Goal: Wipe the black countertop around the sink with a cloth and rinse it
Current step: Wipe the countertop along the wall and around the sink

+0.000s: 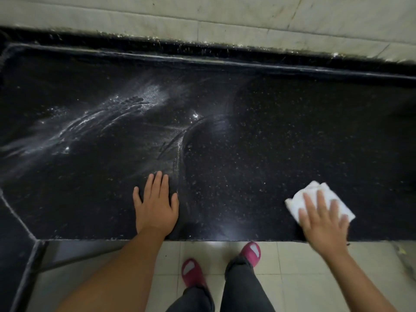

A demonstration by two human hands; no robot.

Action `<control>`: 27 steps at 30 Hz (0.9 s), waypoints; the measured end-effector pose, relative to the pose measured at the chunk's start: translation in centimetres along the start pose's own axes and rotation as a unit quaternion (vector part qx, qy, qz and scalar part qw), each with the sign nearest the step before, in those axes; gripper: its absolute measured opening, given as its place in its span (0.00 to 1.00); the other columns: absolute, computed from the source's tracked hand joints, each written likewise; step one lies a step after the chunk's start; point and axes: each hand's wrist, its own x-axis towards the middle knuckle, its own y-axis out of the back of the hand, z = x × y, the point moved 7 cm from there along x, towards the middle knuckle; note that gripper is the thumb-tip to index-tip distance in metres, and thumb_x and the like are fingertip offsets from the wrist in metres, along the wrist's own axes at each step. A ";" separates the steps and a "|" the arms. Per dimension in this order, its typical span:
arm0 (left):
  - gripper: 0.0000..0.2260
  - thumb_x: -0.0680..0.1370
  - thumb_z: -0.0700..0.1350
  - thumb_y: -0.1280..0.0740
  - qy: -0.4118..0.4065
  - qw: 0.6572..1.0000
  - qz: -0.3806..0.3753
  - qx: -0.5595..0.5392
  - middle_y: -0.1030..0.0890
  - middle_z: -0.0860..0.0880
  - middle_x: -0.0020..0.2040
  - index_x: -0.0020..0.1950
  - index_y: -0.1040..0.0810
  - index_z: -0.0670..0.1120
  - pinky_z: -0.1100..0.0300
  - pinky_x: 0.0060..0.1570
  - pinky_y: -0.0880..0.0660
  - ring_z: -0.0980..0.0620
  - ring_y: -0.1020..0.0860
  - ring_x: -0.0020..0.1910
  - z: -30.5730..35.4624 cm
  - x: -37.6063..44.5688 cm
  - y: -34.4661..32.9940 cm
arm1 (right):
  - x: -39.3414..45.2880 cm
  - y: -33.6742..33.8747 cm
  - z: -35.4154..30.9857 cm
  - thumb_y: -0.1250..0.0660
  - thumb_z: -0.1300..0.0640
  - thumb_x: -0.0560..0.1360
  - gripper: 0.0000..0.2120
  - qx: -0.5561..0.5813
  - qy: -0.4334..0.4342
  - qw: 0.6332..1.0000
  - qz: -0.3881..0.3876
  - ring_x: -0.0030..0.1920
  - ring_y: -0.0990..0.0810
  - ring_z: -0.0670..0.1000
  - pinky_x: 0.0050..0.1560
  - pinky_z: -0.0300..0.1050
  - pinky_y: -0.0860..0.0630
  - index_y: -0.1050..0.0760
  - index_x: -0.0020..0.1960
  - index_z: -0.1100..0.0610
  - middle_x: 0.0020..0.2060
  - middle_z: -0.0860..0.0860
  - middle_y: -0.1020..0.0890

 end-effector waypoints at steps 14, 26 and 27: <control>0.32 0.72 0.55 0.70 -0.001 0.999 -0.026 0.046 0.57 0.51 0.76 0.76 0.57 0.48 0.48 0.71 0.62 0.54 0.60 0.75 0.2 -0.1 0.2 | -4.1 -2.8 -22.0 0.67 0.45 0.79 0.32 0.025 0.248 0.967 0.052 0.70 0.42 0.62 0.65 0.65 0.50 0.28 0.64 0.51 0.68 0.57 0.35; 0.24 0.82 0.52 0.56 -0.014 0.999 -0.030 0.012 0.60 0.51 0.76 0.75 0.58 0.48 0.47 0.71 0.61 0.53 0.61 0.74 0.2 -0.4 0.9 | -6.2 -2.6 -8.1 0.63 0.43 0.80 0.23 -0.017 0.212 0.971 0.109 0.75 0.61 0.47 0.58 0.67 0.34 0.57 0.75 0.42 0.75 0.43 0.57; 0.24 0.82 0.52 0.56 -0.016 0.999 -0.036 0.010 0.60 0.51 0.76 0.75 0.59 0.48 0.46 0.71 0.61 0.53 0.61 0.74 0.2 -0.2 0.9 | -5.6 -2.4 -7.8 0.63 0.44 0.80 0.23 -0.031 0.203 0.974 0.096 0.75 0.60 0.48 0.52 0.68 0.29 0.55 0.75 0.43 0.76 0.44 0.55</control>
